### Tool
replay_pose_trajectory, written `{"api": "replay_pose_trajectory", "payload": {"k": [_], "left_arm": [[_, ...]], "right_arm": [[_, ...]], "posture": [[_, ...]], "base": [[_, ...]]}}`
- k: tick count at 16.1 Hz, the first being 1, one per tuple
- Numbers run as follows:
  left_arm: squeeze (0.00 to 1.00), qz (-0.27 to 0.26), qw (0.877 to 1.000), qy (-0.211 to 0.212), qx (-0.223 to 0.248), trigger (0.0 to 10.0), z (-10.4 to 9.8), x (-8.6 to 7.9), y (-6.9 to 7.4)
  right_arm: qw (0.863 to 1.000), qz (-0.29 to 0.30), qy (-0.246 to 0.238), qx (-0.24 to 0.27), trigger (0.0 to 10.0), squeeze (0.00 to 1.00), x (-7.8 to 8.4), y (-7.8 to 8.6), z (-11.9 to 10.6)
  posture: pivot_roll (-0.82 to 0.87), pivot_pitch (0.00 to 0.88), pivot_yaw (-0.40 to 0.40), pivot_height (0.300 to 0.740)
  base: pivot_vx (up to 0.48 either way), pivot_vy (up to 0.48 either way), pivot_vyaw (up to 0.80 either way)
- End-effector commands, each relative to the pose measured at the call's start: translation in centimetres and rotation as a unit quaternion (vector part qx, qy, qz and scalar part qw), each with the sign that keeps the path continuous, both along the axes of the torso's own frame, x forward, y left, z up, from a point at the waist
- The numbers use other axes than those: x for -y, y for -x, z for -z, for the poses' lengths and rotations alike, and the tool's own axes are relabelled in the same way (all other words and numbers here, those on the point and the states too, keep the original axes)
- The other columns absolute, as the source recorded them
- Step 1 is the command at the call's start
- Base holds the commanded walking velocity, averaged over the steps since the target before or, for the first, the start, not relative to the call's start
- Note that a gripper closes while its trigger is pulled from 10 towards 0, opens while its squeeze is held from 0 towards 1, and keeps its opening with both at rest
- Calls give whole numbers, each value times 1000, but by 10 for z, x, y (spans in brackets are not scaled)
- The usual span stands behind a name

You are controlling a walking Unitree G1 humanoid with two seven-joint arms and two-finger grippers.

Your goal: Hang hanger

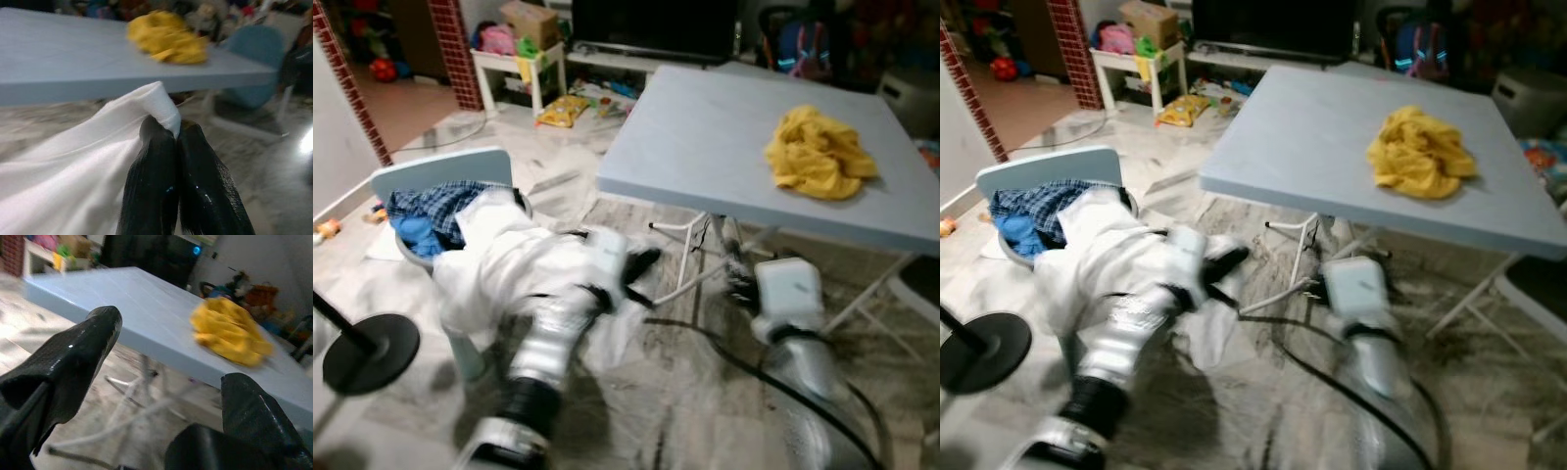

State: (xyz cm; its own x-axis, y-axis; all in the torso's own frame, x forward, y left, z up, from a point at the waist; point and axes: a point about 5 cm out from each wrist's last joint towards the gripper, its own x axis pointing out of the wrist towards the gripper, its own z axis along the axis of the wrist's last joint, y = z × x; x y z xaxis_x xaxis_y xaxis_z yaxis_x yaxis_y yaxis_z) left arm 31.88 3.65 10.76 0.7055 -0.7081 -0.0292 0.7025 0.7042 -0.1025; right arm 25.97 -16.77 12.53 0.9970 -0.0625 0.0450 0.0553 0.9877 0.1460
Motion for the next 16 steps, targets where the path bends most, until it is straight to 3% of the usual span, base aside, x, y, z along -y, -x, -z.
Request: {"api": "replay_pose_trajectory", "payload": {"k": [1,6,10,16], "left_arm": [[0,1,1000,-8,10,10000,-6,-4,-4],[0,19,996,-79,29,10000,1,-10,-10],[0,-16,998,-55,3,10000,-5,-22,-23],[0,-27,999,-36,-4,10000,-8,-25,-31]], "right_arm": [[1000,-12,-6,8,10000,0,-7,-2,-4],[1000,-14,-4,5,10000,0,-7,-2,-3],[1000,-14,0,1,10000,0,-7,-1,-2],[1000,-22,4,-5,10000,0,-8,-2,0]], "posture": [[38,0,-50,740],[38,0,-51,740],[35,0,-55,740],[39,0,-64,740]], "base": [[0,0,0],[0,0,0],[0,0,0],[0,0,-601]]}}
